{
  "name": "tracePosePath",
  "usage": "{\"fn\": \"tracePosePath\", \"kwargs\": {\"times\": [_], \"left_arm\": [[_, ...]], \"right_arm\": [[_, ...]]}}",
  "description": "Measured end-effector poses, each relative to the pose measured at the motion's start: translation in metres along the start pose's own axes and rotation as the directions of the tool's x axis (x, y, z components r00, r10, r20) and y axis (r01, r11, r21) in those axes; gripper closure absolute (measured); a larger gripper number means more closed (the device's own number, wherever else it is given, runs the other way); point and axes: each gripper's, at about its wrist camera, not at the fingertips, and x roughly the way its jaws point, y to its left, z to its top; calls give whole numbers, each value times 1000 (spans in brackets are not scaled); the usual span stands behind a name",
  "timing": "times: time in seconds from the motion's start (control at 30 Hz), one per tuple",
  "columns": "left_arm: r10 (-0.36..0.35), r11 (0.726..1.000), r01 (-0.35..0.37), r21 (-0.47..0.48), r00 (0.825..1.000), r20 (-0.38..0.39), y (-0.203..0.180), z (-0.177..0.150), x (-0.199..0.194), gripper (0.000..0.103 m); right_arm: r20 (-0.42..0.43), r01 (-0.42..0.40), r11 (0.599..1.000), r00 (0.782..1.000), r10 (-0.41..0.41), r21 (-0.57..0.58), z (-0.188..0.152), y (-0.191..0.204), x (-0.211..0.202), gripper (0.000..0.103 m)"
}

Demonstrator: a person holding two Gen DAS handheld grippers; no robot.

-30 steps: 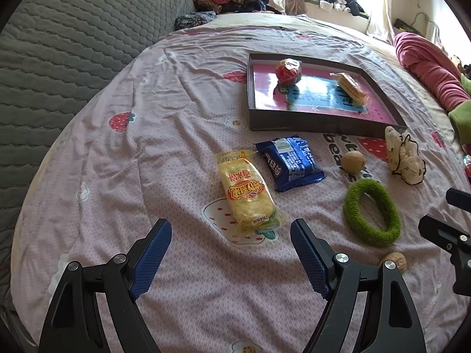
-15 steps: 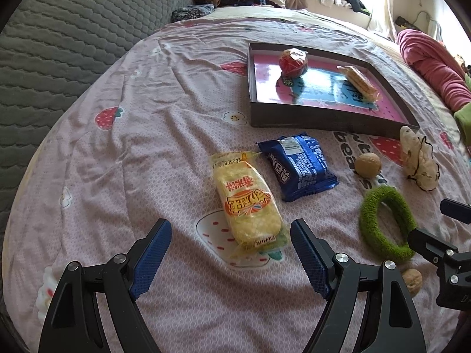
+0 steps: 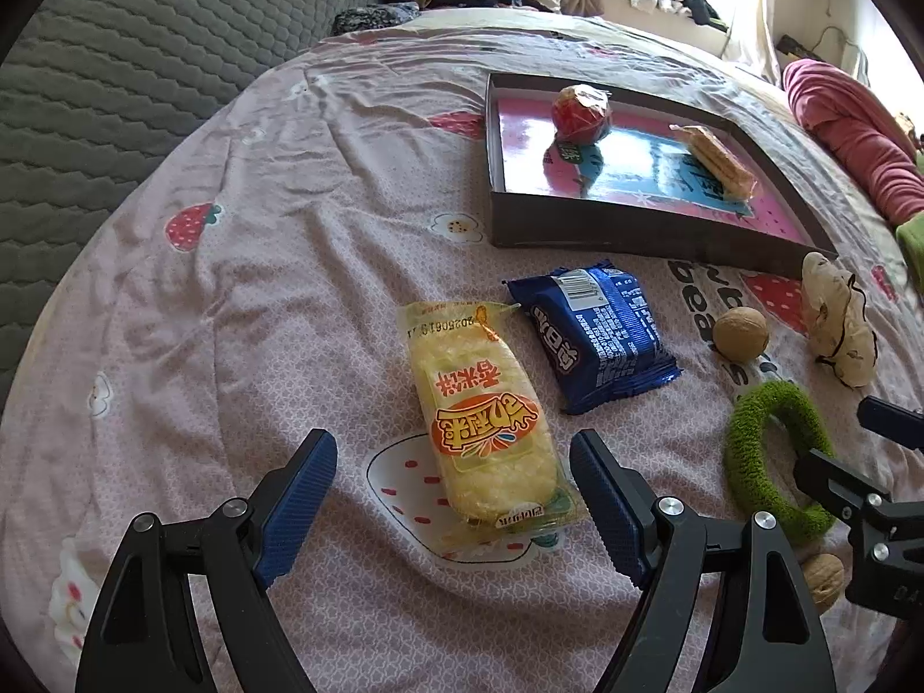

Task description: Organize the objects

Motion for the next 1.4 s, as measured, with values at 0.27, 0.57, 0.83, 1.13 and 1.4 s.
{"fn": "tracePosePath", "kwargs": {"times": [0.27, 0.57, 0.83, 1.13, 1.4], "left_arm": [[-20, 1000, 20, -13, 1000, 3, 4, -1, 5, 25], [-73, 997, 73, -8, 997, -4, 2, -2, 4, 62], [-96, 995, 96, -17, 995, 1, 5, -2, 3, 63], [-100, 995, 100, -10, 995, 2, 5, -6, -2, 63], [-107, 994, 107, 2, 994, 11, 3, -8, -17, 63]], "right_arm": [[-25, -10, 1000, 1000, 11, 20, -2, 0, 13, 40], [-24, -27, 999, 999, 28, 20, 0, 1, 15, 63], [-17, -52, 998, 998, 53, 23, -1, 2, 16, 85], [0, -67, 998, 998, 67, 8, -5, 6, 8, 88], [9, -84, 996, 996, 84, 13, -7, 8, -3, 88]]}}
